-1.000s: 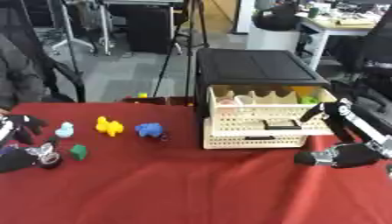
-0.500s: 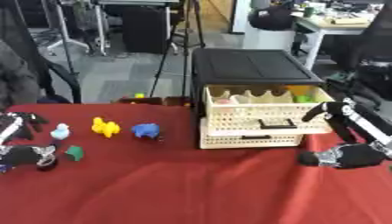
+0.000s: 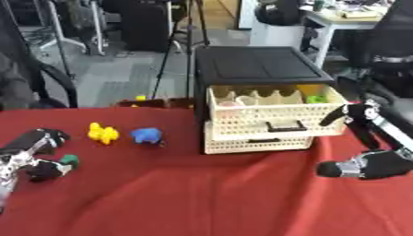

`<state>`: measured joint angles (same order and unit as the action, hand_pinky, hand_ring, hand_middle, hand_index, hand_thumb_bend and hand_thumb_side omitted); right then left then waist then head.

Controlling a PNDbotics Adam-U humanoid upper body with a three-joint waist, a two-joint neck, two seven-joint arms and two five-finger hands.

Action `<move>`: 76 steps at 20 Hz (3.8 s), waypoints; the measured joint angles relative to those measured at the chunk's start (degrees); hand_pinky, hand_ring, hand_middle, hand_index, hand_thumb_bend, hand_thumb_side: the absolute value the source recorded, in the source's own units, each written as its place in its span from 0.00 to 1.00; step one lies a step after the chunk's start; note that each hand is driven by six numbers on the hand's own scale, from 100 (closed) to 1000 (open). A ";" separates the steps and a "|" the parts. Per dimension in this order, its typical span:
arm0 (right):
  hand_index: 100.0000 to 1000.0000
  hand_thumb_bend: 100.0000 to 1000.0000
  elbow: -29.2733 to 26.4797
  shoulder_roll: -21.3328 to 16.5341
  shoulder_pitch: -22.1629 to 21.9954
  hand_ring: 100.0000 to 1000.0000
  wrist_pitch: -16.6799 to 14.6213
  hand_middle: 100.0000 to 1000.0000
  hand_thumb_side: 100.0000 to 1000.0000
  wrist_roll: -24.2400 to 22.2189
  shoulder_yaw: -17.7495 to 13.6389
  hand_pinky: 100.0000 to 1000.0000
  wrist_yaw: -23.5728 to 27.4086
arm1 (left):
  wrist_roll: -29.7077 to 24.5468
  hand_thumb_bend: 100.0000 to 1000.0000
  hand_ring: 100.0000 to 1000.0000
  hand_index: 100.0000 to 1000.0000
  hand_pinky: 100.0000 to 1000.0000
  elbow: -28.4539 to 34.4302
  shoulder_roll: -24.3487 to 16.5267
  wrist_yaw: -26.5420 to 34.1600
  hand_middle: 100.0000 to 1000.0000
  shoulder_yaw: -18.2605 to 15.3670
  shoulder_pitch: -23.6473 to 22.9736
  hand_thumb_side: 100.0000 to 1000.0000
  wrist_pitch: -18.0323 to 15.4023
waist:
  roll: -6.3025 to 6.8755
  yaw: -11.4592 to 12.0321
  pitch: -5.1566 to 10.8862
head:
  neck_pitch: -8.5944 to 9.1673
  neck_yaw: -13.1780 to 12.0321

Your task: Pick up objects from table and place into drawer.

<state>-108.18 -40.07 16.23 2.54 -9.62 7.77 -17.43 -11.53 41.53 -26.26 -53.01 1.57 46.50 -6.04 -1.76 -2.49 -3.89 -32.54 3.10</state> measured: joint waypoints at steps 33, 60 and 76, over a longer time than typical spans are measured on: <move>0.63 1.00 -0.19 -0.01 0.38 0.00 -0.33 0.00 0.61 -0.88 0.69 0.00 0.08 | 2.43 0.32 0.48 0.77 0.56 -4.28 0.61 -4.92 0.55 -1.40 1.05 0.02 4.21 | 0.54 -1.61 -0.77 | 0.51 0.04; 0.62 1.00 0.56 0.01 0.96 0.00 -0.68 0.00 0.61 -1.41 0.73 0.00 -0.04 | 2.85 0.21 0.37 0.58 0.44 -4.74 1.10 -6.79 0.38 -1.39 0.86 0.00 7.31 | 0.62 -1.75 -1.06 | 0.50 0.43; 0.62 1.00 0.91 0.19 1.00 0.00 -0.78 0.00 0.60 -1.47 0.73 0.00 -0.08 | 4.36 0.06 0.25 0.42 0.39 -3.81 1.34 -4.93 0.22 -1.08 0.75 0.00 7.64 | 0.61 -1.84 -1.05 | 0.50 0.56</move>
<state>-107.27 -39.88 17.23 1.75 -11.09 8.50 -17.51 -7.17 37.72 -24.92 -57.94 0.48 47.25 1.60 -1.15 -4.33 -4.94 -32.03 3.66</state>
